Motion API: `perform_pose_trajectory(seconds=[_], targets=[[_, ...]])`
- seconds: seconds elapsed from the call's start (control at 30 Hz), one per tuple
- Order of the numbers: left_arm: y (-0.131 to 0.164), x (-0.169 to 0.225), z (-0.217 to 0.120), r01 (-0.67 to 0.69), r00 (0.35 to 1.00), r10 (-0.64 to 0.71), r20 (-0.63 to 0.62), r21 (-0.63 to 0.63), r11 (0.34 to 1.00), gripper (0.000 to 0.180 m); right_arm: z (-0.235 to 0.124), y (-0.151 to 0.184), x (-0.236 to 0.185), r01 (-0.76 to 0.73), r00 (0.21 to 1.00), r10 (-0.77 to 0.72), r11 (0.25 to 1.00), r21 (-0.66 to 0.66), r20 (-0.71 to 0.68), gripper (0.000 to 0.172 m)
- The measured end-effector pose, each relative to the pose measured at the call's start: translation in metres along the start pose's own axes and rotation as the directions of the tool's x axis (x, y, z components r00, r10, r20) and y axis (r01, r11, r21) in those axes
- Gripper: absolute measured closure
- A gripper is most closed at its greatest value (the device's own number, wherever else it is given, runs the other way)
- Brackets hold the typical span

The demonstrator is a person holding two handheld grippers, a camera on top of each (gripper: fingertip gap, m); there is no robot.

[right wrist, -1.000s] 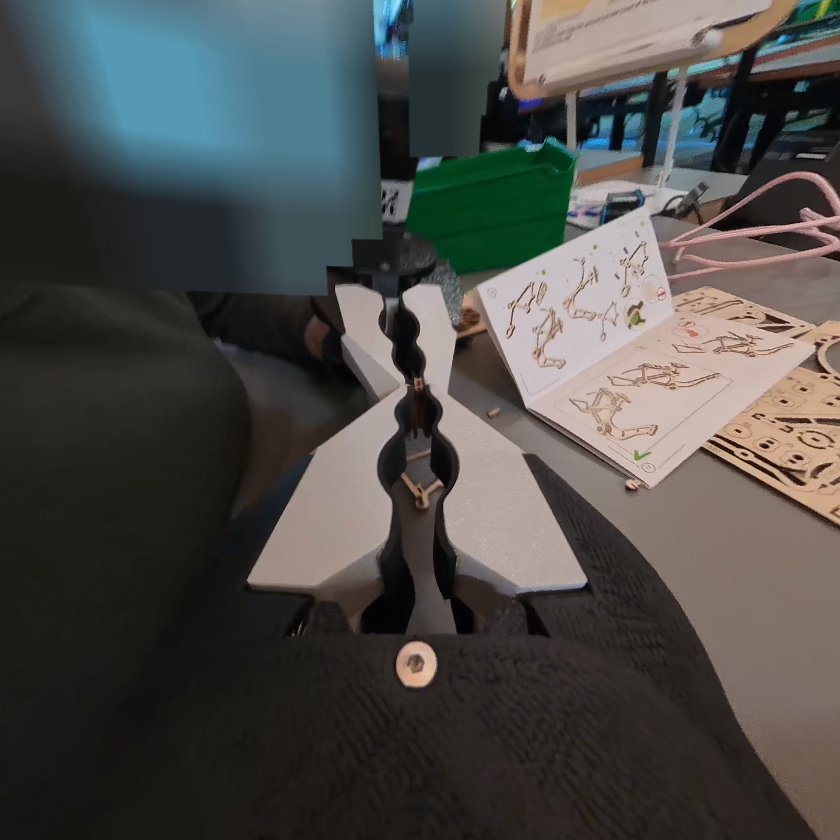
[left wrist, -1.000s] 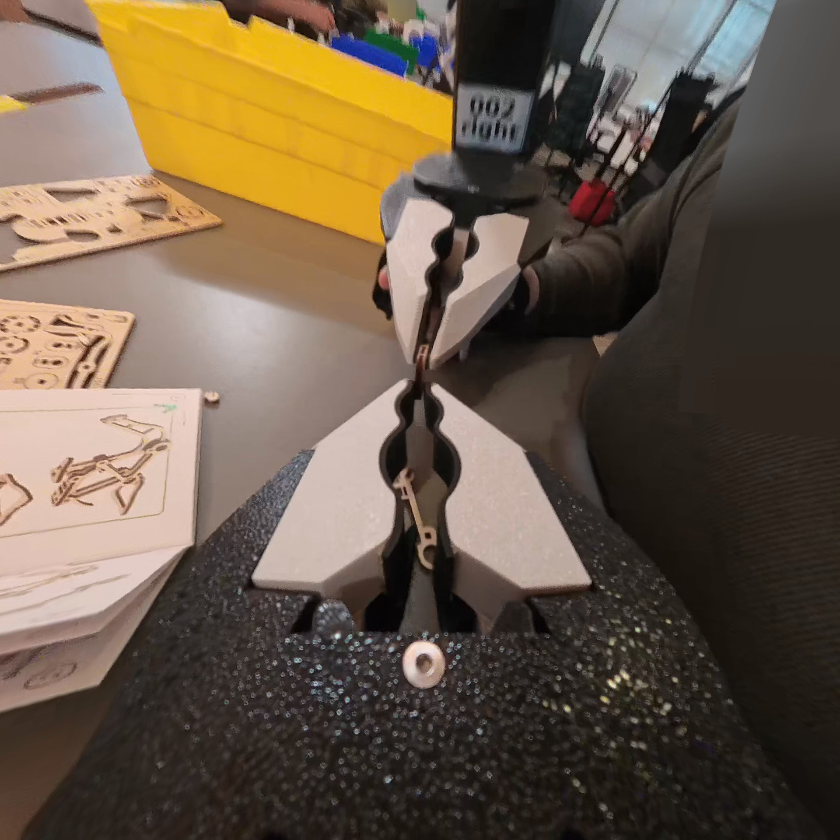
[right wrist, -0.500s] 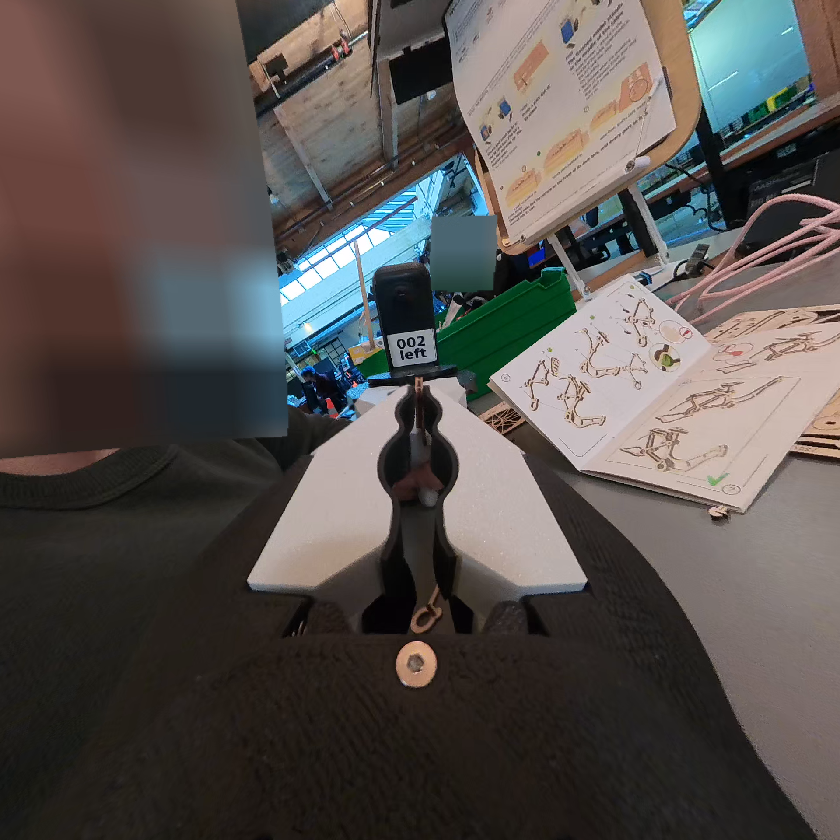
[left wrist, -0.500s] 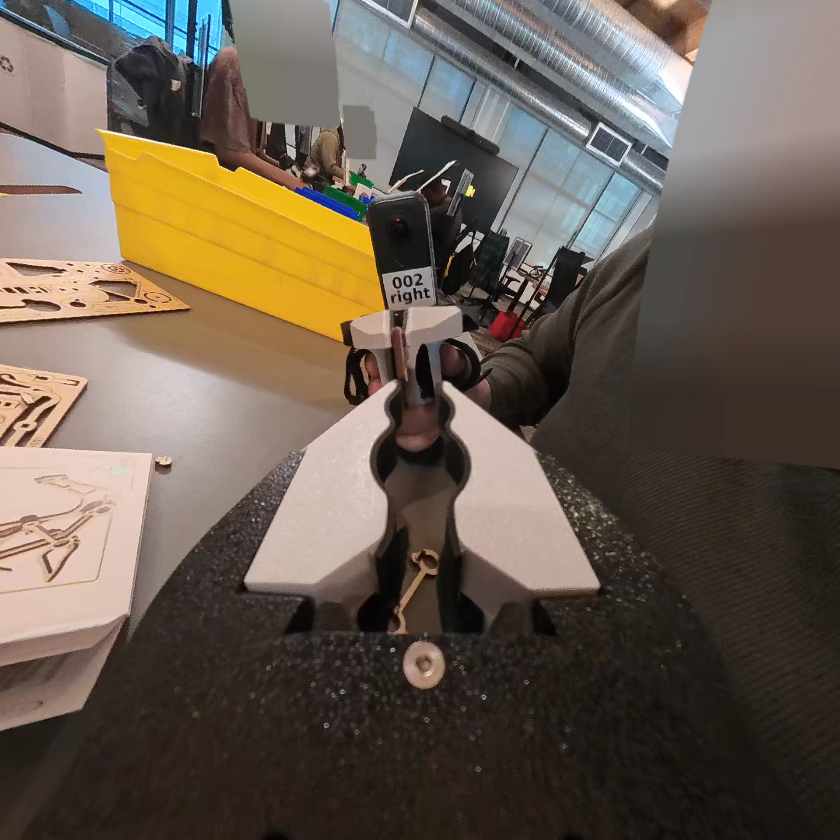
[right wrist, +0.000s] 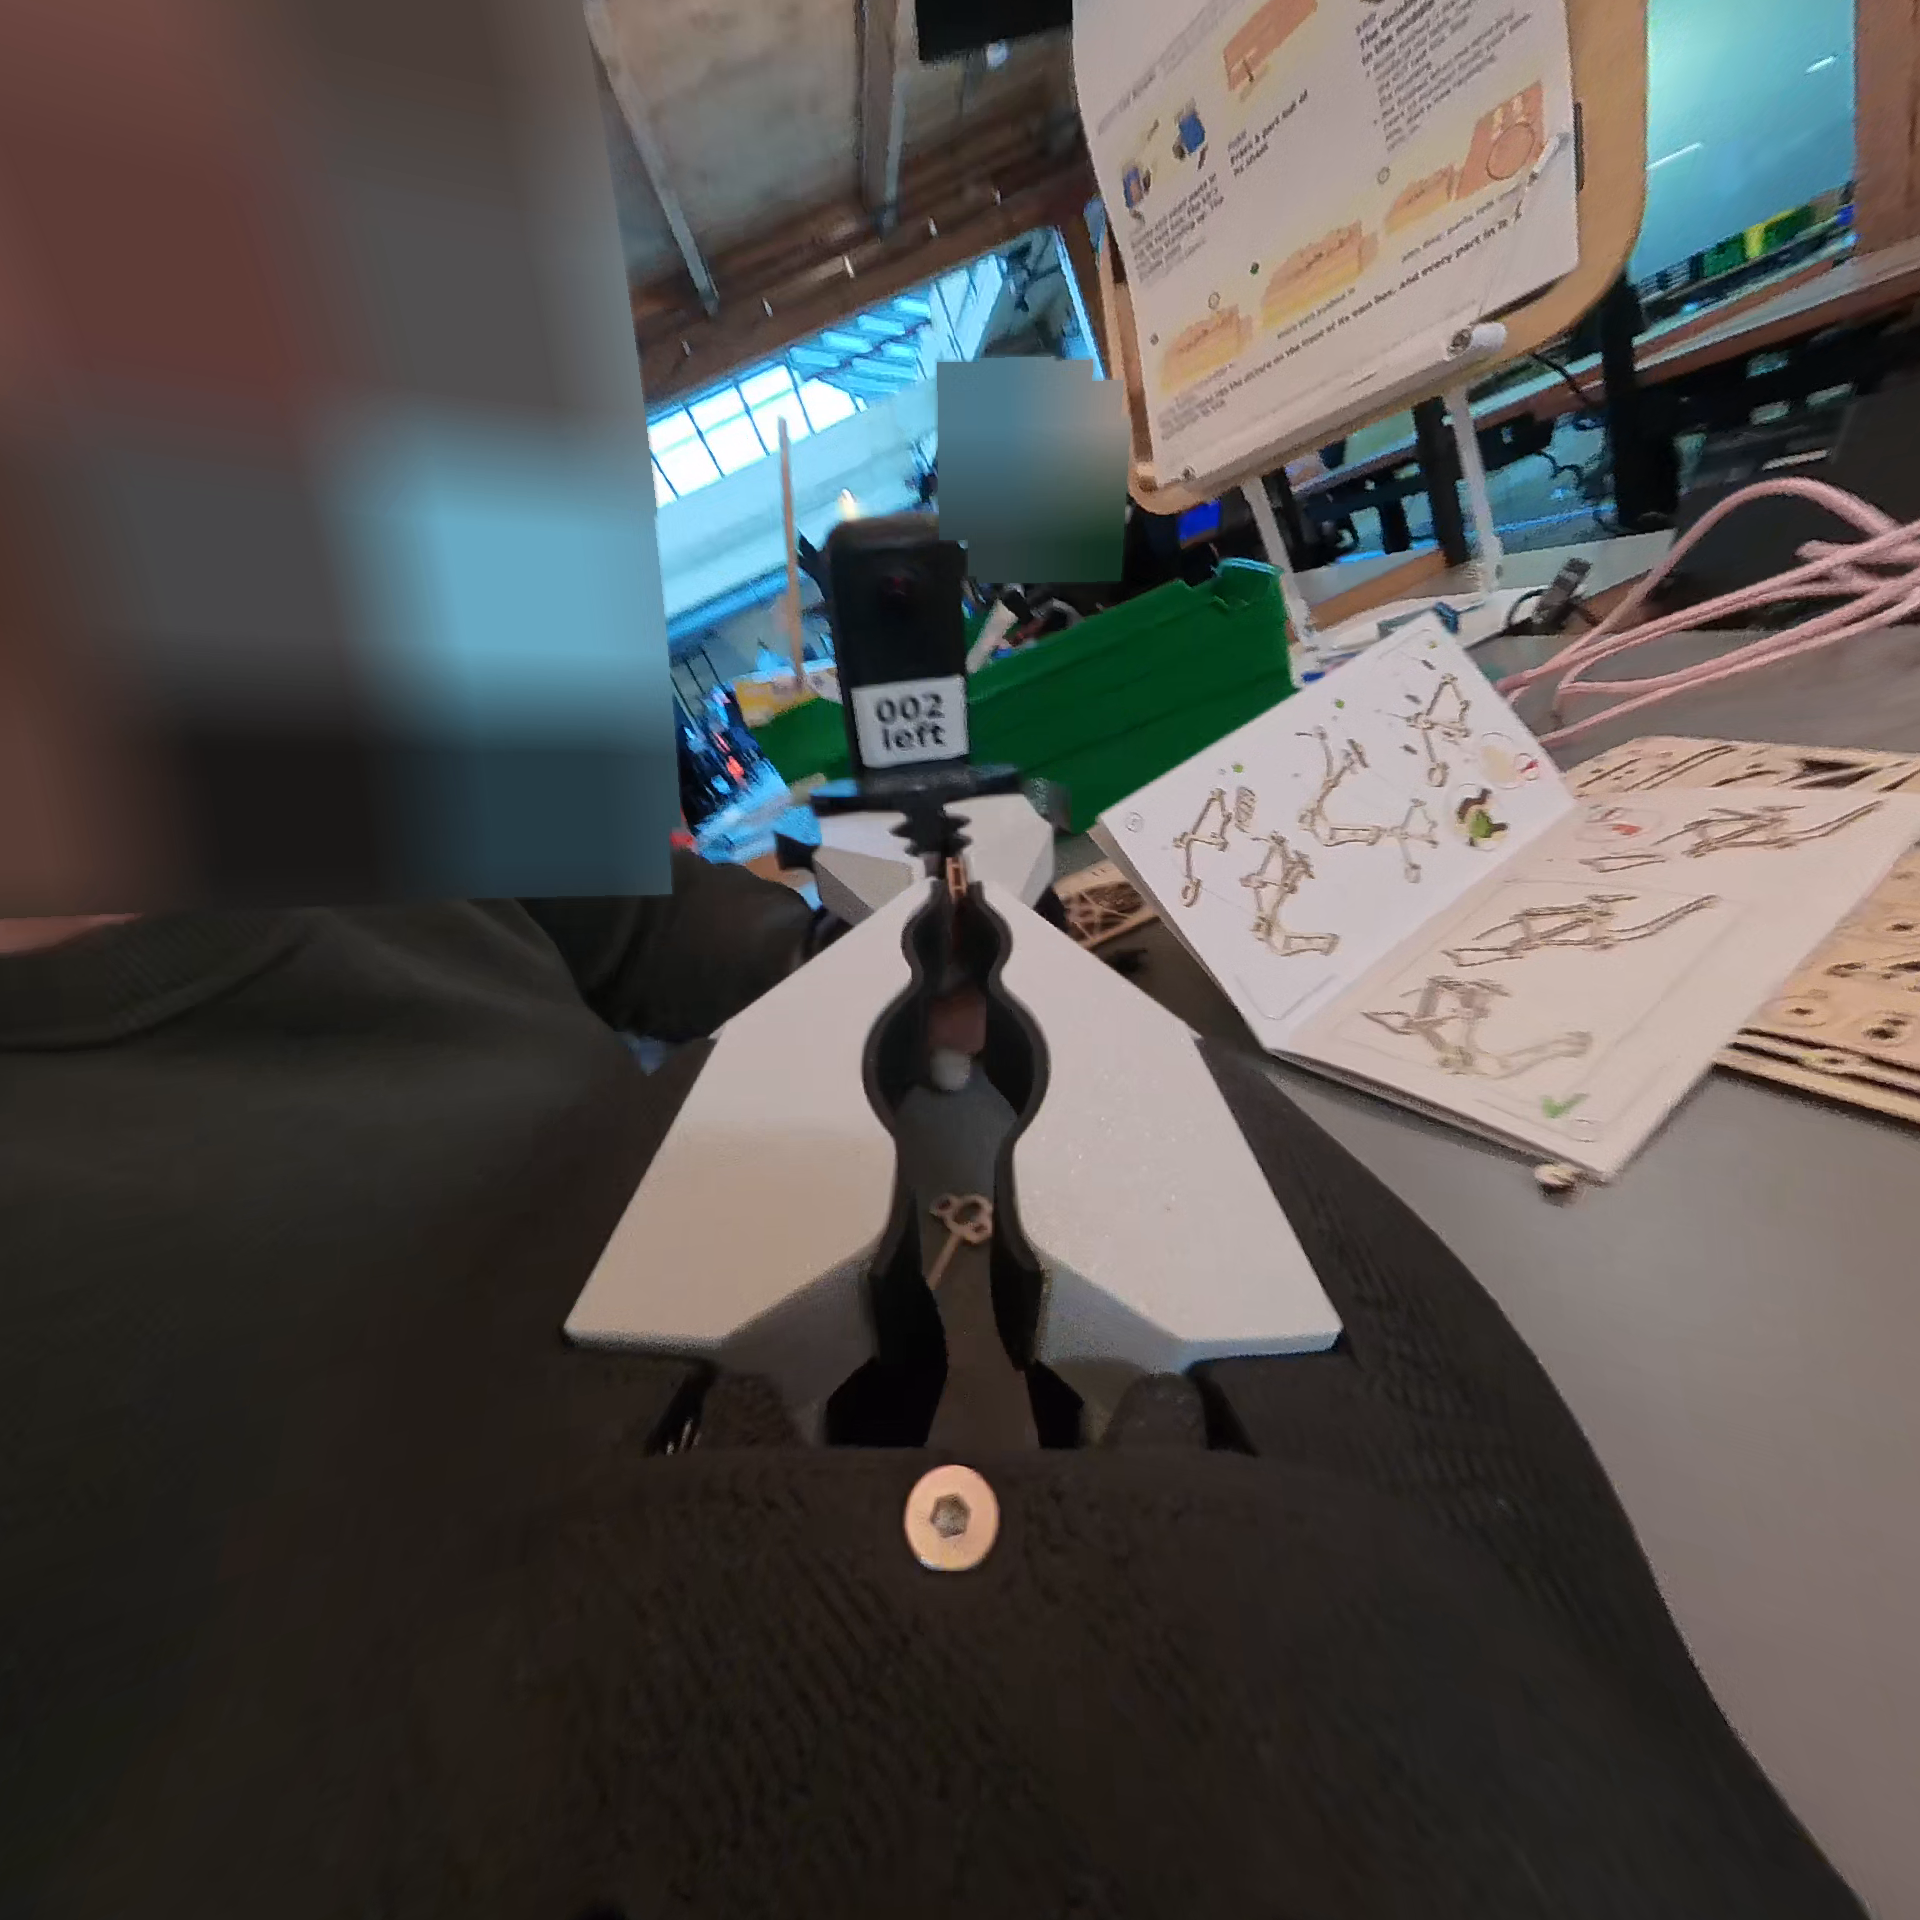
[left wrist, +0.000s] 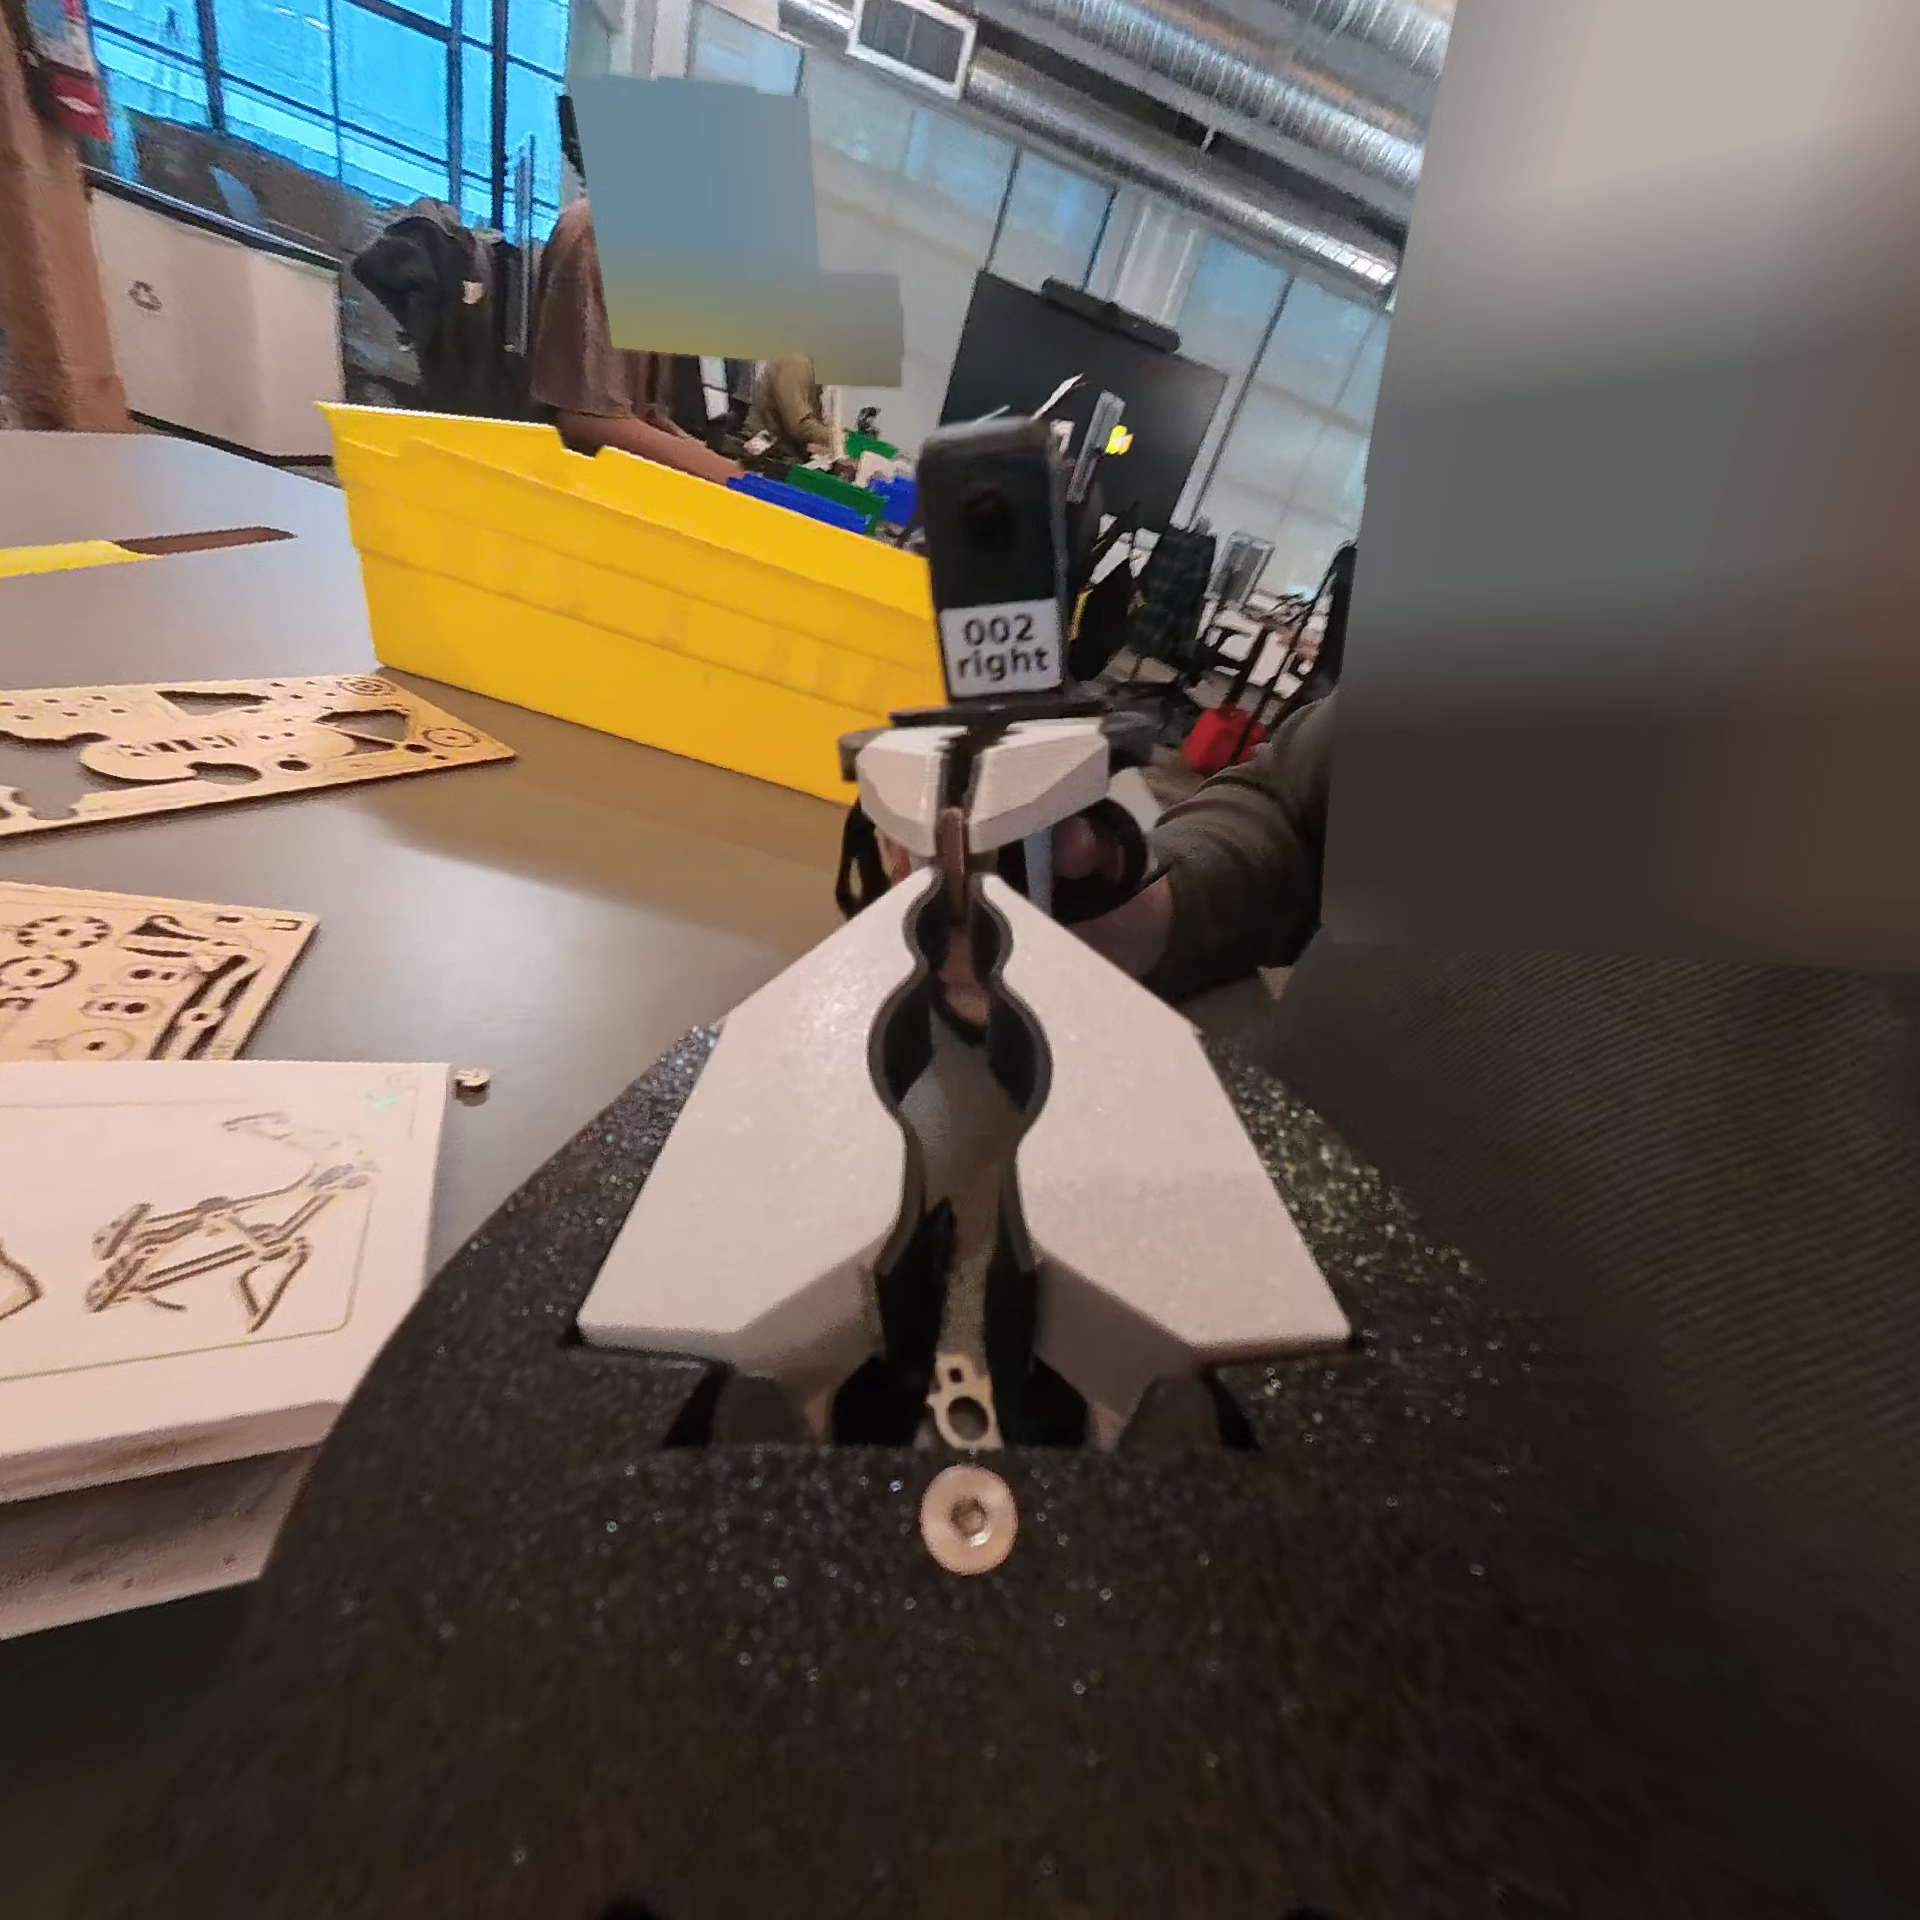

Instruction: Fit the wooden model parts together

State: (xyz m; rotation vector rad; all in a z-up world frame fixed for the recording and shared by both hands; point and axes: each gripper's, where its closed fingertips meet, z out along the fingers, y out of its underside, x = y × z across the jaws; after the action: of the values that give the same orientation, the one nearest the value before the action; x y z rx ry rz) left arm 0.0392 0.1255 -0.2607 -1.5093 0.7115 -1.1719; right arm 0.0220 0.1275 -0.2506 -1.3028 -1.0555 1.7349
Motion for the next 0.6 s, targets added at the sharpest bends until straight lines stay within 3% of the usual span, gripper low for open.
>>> perform_pose_trajectory(seconds=[0.33,0.43,0.6], targets=[[0.027,-0.015,0.0,0.007,0.991,0.025,0.132,-0.236,0.972,0.18,-0.007,0.026,0.018,0.273,0.946,-0.314,0.905,-0.326,-0.08,0.169],[0.032,-0.015,0.001,-0.063,0.981,0.114,0.158,-0.293,0.954,0.179,-0.009,0.031,0.017,0.243,0.959,-0.28,0.901,-0.359,-0.052,0.169],[0.04,-0.018,0.0,-0.068,0.972,0.138,0.192,-0.333,0.941,0.179,-0.01,0.038,0.021,0.212,0.963,-0.261,0.895,-0.392,-0.074,0.169]])
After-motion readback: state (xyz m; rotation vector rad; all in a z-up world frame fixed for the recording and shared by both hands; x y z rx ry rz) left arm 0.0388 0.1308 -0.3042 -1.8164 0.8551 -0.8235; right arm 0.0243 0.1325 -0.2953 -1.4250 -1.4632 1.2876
